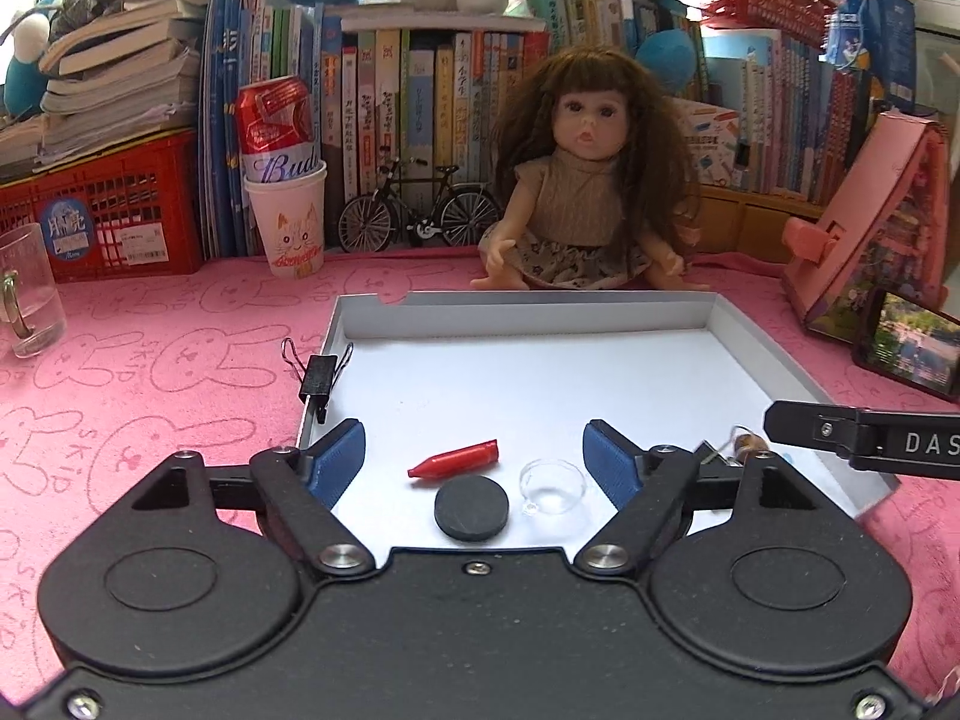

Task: Organize rigid objects
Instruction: 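Open the left tool to drop the red stick while the right tool releases the nut, then withdraw both open tools from the box toward the remaining objects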

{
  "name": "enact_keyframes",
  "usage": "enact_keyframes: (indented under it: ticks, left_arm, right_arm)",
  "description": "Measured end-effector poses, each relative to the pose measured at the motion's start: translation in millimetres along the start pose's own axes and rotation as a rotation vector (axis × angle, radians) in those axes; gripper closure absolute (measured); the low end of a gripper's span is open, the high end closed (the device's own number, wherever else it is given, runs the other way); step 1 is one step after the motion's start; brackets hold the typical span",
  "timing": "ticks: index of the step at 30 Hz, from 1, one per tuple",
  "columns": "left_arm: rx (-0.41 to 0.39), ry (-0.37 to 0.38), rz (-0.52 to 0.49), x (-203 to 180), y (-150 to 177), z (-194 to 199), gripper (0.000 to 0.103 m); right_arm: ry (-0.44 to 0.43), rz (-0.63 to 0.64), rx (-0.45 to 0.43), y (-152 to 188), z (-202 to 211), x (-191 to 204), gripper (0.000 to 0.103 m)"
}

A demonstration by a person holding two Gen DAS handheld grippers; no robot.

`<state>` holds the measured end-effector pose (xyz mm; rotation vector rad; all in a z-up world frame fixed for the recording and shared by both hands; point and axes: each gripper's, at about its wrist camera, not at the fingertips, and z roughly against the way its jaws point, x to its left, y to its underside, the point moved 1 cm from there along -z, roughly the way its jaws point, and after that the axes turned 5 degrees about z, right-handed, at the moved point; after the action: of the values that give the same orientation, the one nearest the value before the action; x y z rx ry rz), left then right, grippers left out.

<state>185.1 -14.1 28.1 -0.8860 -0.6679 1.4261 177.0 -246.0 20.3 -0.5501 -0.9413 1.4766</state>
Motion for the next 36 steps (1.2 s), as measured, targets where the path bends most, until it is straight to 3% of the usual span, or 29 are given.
enact_keyframes:
  ticks: [15,36]
  left_arm:
    - [-0.044,0.071,-0.034,-8.5,39.3,59.2,0.021]
    - [-0.013,0.124,-0.105,9.0,93.5,105.8,0.021]
  right_arm:
    - [-0.015,0.1,-0.08,25.5,44.4,19.2,0.017]
    - [-0.056,0.191,-0.076,81.5,85.8,32.3,0.015]
